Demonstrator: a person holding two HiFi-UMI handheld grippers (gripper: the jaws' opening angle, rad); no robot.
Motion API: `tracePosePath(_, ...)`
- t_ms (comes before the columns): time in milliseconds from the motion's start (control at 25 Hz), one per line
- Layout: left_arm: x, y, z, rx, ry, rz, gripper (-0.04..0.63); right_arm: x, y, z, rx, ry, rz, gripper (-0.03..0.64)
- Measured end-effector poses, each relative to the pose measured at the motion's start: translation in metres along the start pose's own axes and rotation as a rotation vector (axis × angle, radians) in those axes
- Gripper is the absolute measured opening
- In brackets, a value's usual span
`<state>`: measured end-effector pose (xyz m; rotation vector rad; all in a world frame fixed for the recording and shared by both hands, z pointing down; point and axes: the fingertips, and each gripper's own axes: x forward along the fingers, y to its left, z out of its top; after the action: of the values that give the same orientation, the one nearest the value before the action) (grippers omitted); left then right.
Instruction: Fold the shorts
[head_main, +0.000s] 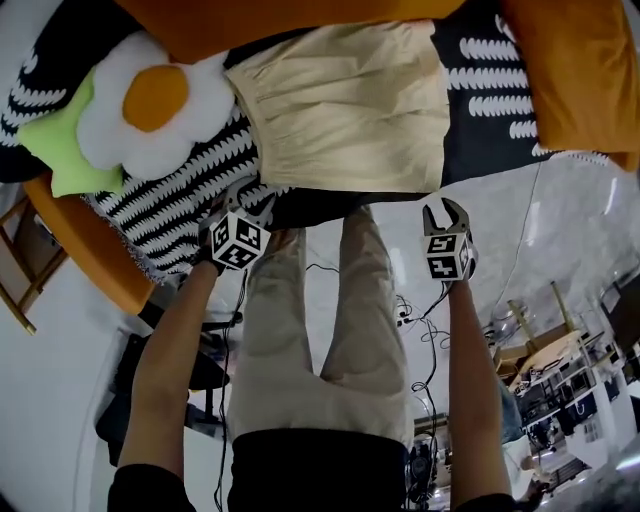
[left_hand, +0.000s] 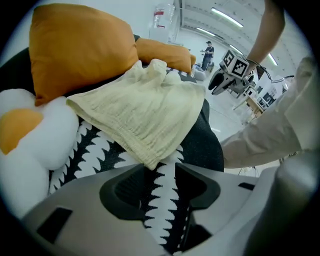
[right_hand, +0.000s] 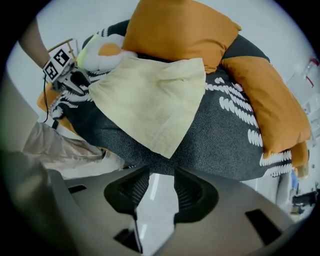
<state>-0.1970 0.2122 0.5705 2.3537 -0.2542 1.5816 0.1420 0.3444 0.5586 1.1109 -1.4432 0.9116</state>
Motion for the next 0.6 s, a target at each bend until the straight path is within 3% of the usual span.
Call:
tracePosePath(160, 0.020, -0.029, 0.007, -0.063, 0.008, 0.012, 0.204, 0.018, -0.007, -0.018, 0.019, -0.027, 0.023, 0.185)
tracePosePath(240, 0.023, -0.029, 0.009, -0.084, 0.009, 0.035, 0.128, 0.025, -0.009, -0.015, 0.017, -0.036, 0.029, 0.193)
tracePosePath(280, 0.020, -0.025, 0.009, -0.090, 0.012, 0.047, 0.087, 0.026, -0.009, -0.010, 0.012, -0.042, 0.028, 0.159)
tracePosePath(360, 0.010, -0.017, 0.008, -0.090, 0.019, 0.056, 0.057, 0.021, -0.010, 0.001, 0.006, -0.049, 0.028, 0.032)
tracePosePath(600, -0.021, -0.040, 0.006, -0.083, 0.029, 0.004, 0.032, -0.010, -0.007, -0.022, 0.011, -0.017, 0.099, 0.031)
